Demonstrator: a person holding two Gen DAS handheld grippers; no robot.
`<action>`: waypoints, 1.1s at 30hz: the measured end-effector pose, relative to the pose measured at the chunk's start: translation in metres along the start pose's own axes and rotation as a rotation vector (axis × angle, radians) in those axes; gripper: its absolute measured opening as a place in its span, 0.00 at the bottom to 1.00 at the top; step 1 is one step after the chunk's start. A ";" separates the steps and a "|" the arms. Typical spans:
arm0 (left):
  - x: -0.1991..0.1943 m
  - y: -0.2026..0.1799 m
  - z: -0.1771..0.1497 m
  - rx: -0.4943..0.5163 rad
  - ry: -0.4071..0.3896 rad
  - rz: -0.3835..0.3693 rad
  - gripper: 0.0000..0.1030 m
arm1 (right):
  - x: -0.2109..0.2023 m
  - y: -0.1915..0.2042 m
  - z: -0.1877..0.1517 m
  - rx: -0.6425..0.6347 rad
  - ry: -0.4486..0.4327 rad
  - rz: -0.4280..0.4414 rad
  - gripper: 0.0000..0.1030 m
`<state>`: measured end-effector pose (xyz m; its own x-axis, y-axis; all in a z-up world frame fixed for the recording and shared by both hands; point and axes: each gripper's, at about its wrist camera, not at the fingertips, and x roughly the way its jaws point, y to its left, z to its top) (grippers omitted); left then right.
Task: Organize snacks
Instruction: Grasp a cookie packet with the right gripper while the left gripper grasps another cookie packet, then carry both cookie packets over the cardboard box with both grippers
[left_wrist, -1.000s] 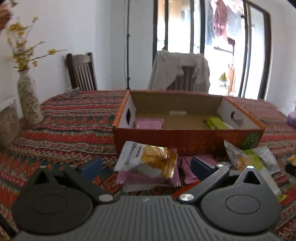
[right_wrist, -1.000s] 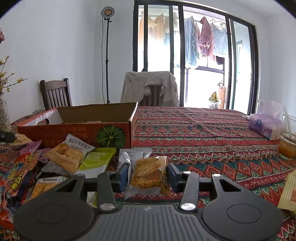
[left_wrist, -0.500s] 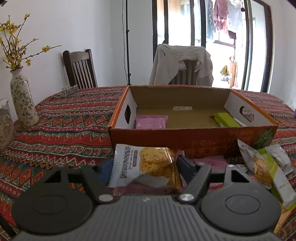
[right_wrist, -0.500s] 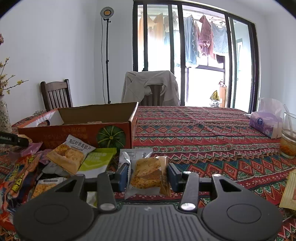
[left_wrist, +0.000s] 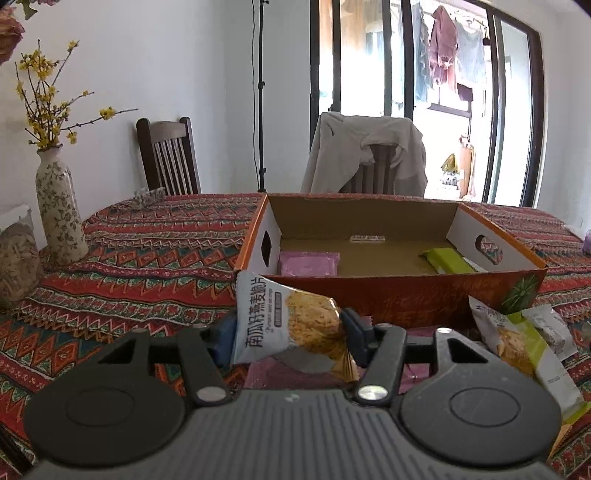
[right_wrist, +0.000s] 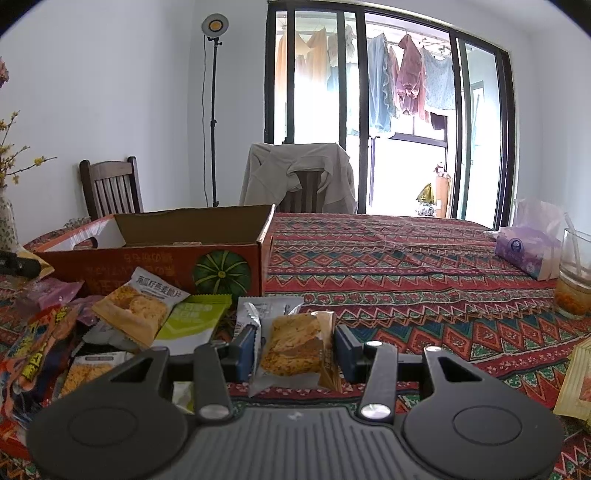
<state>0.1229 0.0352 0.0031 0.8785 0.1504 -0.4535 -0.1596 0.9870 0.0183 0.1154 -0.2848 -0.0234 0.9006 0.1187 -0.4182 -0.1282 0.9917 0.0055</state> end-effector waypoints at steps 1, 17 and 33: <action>-0.002 0.000 0.000 0.000 -0.006 -0.001 0.58 | 0.000 0.000 0.000 0.001 -0.001 0.000 0.43; -0.028 0.001 0.017 -0.013 -0.098 -0.048 0.58 | -0.004 0.011 0.027 -0.013 -0.067 0.049 0.43; 0.017 -0.020 0.061 -0.025 -0.110 -0.087 0.58 | 0.057 0.071 0.115 -0.070 -0.155 0.133 0.44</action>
<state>0.1687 0.0220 0.0493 0.9334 0.0710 -0.3516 -0.0908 0.9951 -0.0400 0.2056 -0.2016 0.0580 0.9262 0.2593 -0.2735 -0.2735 0.9618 -0.0141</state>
